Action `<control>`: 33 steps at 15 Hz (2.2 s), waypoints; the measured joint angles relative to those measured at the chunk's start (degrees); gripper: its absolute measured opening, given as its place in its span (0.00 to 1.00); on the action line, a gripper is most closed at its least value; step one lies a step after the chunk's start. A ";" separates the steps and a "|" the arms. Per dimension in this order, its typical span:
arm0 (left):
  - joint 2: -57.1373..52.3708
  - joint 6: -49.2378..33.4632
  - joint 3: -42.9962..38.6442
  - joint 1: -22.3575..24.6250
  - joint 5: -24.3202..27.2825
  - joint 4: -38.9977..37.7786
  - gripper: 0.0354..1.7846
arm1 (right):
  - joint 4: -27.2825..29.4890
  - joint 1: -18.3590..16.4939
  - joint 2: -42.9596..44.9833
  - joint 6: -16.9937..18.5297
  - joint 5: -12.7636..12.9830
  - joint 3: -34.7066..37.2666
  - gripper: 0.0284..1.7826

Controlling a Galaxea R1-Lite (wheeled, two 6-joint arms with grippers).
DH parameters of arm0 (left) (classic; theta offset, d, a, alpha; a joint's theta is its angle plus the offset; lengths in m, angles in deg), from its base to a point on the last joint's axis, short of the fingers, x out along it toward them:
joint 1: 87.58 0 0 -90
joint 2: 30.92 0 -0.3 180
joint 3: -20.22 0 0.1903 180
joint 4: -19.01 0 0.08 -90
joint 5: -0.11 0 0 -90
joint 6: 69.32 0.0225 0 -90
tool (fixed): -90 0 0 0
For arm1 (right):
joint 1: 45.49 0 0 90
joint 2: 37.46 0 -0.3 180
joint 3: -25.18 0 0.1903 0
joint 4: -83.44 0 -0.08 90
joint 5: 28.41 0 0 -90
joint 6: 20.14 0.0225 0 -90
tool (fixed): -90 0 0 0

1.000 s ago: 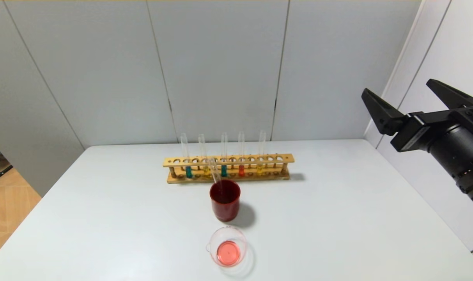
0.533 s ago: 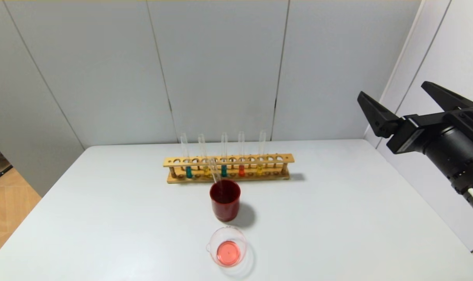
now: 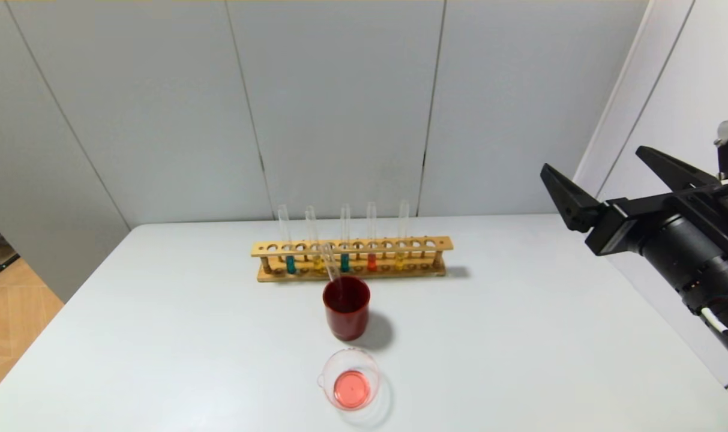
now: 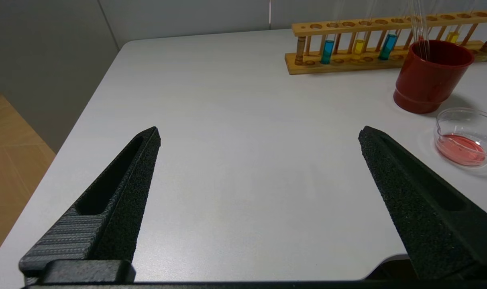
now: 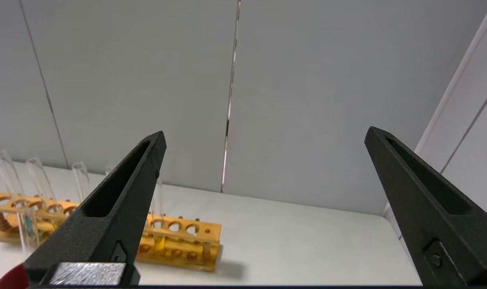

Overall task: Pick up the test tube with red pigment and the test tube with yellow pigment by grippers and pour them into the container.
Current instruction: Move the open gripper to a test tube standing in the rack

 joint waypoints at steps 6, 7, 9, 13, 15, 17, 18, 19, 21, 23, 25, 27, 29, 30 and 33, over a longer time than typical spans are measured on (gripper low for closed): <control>0.00 0.01 0.00 0.00 -0.02 0.02 0.98 | -0.44 1.58 -2.47 10.01 0.30 4.90 0.97; 0.00 0.01 0.00 0.00 -0.02 0.02 0.98 | -0.60 1.69 -3.24 10.69 0.30 5.27 0.97; 0.00 0.01 0.00 0.00 -0.02 0.02 0.98 | -0.82 1.90 -4.64 11.80 0.28 5.42 0.97; 0.00 0.00 0.00 0.00 0.00 0.02 0.98 | -1.65 2.43 -6.12 14.65 0.38 6.07 0.97; 0.00 0.01 0.00 0.00 0.00 0.02 0.98 | -1.62 2.33 -6.50 15.84 0.41 5.49 0.97; 0.00 0.00 0.00 0.00 -0.02 0.00 0.98 | -1.35 1.94 -6.97 15.95 0.44 4.66 0.97; 0.00 0.00 0.00 0.00 0.00 0.02 0.98 | -1.13 1.79 -7.38 16.01 0.44 4.47 0.97; 0.00 0.01 0.00 0.00 0.00 0.02 0.98 | -1.32 1.52 -8.05 16.08 0.46 4.38 0.97; 0.00 0.00 0.00 0.00 0.00 0.00 0.98 | -1.57 1.00 -10.11 16.10 0.50 3.97 0.97; 0.00 0.01 0.00 0.00 0.00 0.00 0.98 | -2.40 0.48 -12.64 16.08 0.46 2.86 0.97; 0.00 0.01 0.00 0.00 -0.02 0.00 0.98 | -3.17 0.32 -14.85 15.77 0.44 1.85 0.97; 0.00 0.01 0.00 0.00 0.00 0.02 0.98 | -3.33 0.26 -17.01 15.88 0.46 1.22 0.97; 0.00 0.00 0.00 0.00 0.00 0.02 0.98 | -3.74 0.00 -19.57 15.92 0.44 0.24 0.97; 0.00 0.01 0.00 0.00 0.00 0.00 0.98 | -3.96 -0.18 -20.94 15.97 0.41 -0.66 0.97; 0.00 0.00 0.00 0.00 0.00 0.00 0.98 | -4.08 -0.40 -24.92 15.64 0.39 -3.39 0.97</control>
